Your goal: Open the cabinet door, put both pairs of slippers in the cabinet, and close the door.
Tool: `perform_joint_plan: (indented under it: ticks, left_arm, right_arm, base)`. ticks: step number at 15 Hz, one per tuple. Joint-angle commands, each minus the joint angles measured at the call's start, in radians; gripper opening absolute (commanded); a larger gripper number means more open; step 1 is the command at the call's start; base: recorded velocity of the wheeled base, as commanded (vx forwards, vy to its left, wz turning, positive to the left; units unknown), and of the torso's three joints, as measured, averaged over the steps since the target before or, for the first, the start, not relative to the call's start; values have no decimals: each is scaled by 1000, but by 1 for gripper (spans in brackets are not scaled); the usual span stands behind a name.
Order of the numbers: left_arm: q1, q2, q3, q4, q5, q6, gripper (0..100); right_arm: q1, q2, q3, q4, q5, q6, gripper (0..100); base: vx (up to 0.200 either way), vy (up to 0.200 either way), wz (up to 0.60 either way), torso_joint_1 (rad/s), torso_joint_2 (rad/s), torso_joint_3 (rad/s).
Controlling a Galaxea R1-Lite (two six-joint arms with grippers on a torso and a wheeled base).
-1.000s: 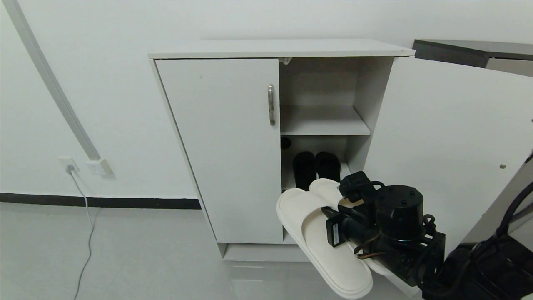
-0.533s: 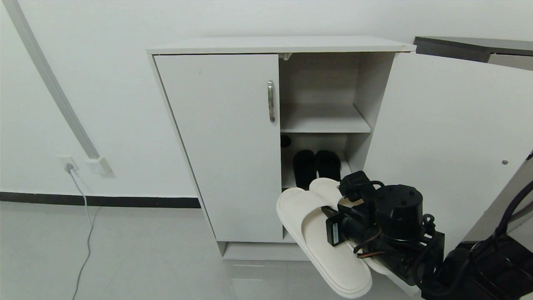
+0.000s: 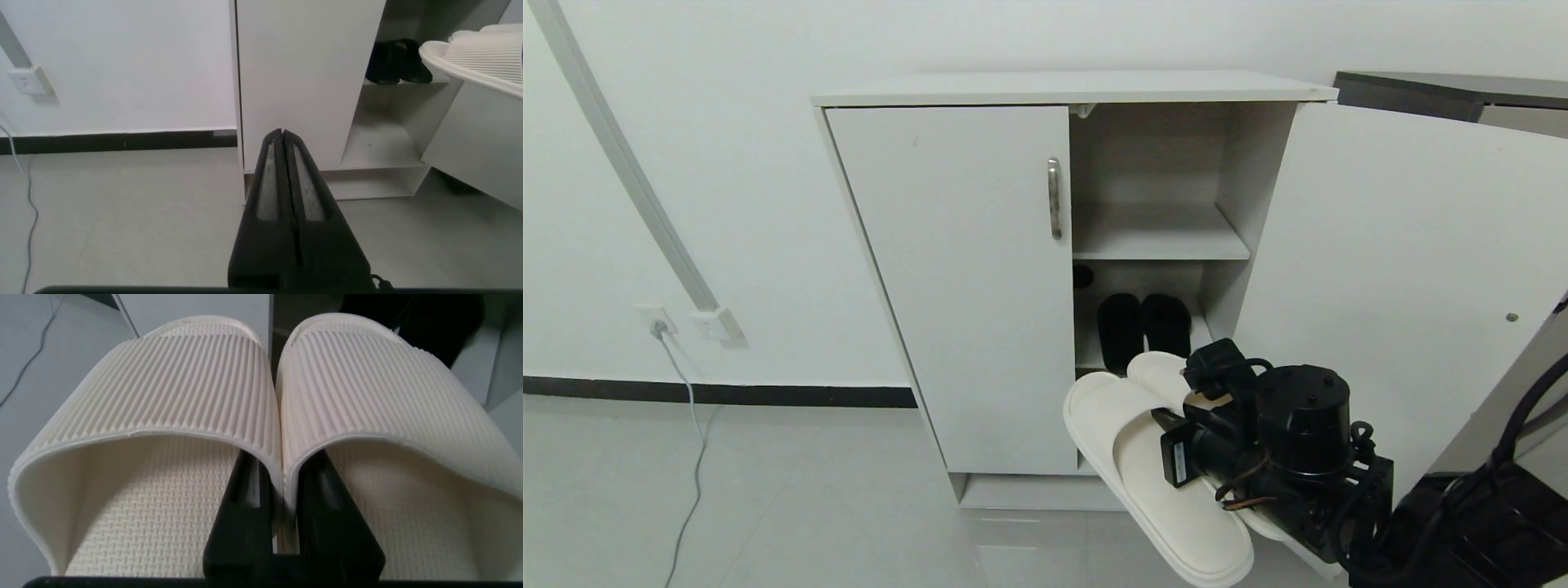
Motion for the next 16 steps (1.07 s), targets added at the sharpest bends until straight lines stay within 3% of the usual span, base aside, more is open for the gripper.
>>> perform_joint_plan:
  ticks: [1,3,9,11,14,16]
  left_arm:
    - [0,0,0,0,0,0,0]
    - [2,0,0,0,0,0,0]
    - [0,0,0,0,0,0,0]
    - [0,0,0,0,0,0,0]
    - [0,0,0,0,0,0,0]
    - [0,0,0,0,0,1,0]
  right_arm:
    - [2,2,2,0,0,0,0]
    - [4,2,3,0,0,1,0]
    - [4,62,29,-140,-1,-46,0]
    - [4,103,-1,-161,-61,-74,0]
    - [16,143,-156,3,-256,-4,0]
    - [37,114,-285,284,-340,151,0]
  base:
    - [0,0,0,0,0,0]
    - [0,0,-600,2,5,2]
    - [0,0,0,0,0,0]
    - [0,0,0,0,0,0]
    - [0,0,0,0,0,0]
    - [0,0,0,0,0,0]
